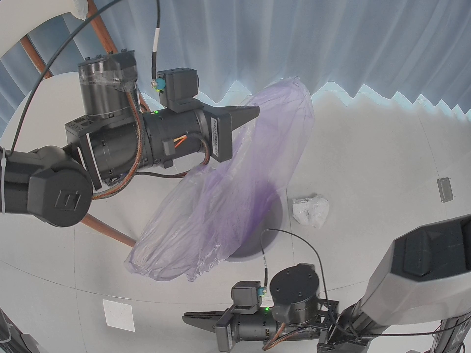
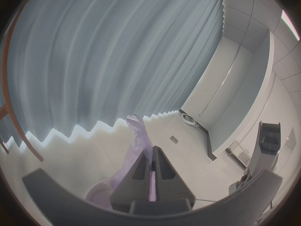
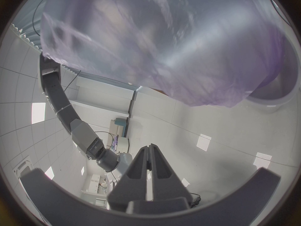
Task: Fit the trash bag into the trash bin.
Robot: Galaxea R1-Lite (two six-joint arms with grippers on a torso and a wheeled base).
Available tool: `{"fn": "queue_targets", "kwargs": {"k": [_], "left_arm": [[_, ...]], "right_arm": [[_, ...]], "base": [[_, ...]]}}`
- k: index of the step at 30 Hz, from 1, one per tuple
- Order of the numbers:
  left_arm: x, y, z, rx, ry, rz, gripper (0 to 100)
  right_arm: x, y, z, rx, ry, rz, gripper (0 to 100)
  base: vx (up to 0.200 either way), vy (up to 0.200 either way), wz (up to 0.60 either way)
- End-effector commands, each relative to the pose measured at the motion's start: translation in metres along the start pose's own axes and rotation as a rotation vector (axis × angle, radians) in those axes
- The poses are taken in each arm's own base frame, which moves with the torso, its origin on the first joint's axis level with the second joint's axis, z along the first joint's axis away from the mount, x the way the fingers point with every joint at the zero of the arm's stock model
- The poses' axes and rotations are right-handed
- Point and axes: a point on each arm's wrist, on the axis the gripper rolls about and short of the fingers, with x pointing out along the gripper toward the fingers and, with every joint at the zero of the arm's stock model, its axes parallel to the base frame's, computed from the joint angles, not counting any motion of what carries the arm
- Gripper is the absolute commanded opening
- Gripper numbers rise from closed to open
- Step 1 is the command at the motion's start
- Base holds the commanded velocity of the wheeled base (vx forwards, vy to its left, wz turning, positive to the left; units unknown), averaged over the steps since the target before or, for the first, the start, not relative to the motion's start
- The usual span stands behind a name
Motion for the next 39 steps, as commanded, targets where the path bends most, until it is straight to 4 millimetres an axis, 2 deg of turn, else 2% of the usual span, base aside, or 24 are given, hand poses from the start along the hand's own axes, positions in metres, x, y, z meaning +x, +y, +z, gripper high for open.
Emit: {"fn": "queue_targets", "kwargs": {"k": [1,9,10,15,19,21,24,25,27,31,35,39], "left_arm": [[0.0,-0.001,0.001,0.0,-0.002,-0.003,0],[0.002,-0.004,-0.001,0.0,0.0,-0.013,0],[0.002,-0.004,-0.001,-0.001,0.001,-0.013,0],[0.002,-0.004,-0.001,0.0,0.0,-0.013,0],[0.002,-0.004,0.0,0.0,-0.002,-0.014,0],[0.001,-0.004,0.001,-0.001,-0.003,-0.01,0],[0.001,-0.004,0.001,0.0,-0.005,-0.007,0],[0.001,-0.004,0.001,0.0,-0.005,-0.007,0],[0.0,-0.003,0.001,0.0,-0.005,-0.006,0],[0.0,-0.003,0.0,0.0,-0.002,-0.006,0],[0.0,-0.003,-0.002,-0.003,0.007,-0.006,0],[0.0,-0.003,-0.005,-0.006,0.016,-0.006,0]], "right_arm": [[0.027,-0.001,-0.014,0.01,0.022,0.002,0],[0.059,-0.012,-0.016,-0.018,-0.083,-0.018,0],[0.072,-0.02,-0.016,-0.031,-0.17,-0.058,0],[0.09,-0.035,-0.009,-0.032,-0.339,-0.146,0],[0.087,-0.041,0.005,-0.009,-0.404,-0.179,0],[0.084,-0.046,0.026,0.011,-0.498,-0.211,0],[0.078,-0.053,0.046,0.028,-0.575,-0.237,0],[0.077,-0.054,0.047,0.028,-0.578,-0.239,0],[0.067,-0.064,0.062,0.032,-0.619,-0.26,0],[0.058,-0.077,0.074,0.034,-0.657,-0.288,0],[0.047,-0.099,0.094,0.035,-0.731,-0.34,0],[0.043,-0.111,0.1,0.037,-0.747,-0.364,0]], "base": [[0.0,0.0,0.0],[0.0,0.0,0.0],[0.0,0.0,0.0],[0.0,0.0,0.0],[0.0,0.0,0.0],[0.0,0.0,0.0],[0.0,0.0,0.0],[0.0,0.0,0.0],[0.0,0.0,0.0],[0.0,0.0,0.0],[0.0,0.0,0.0],[0.0,0.0,0.0]]}}
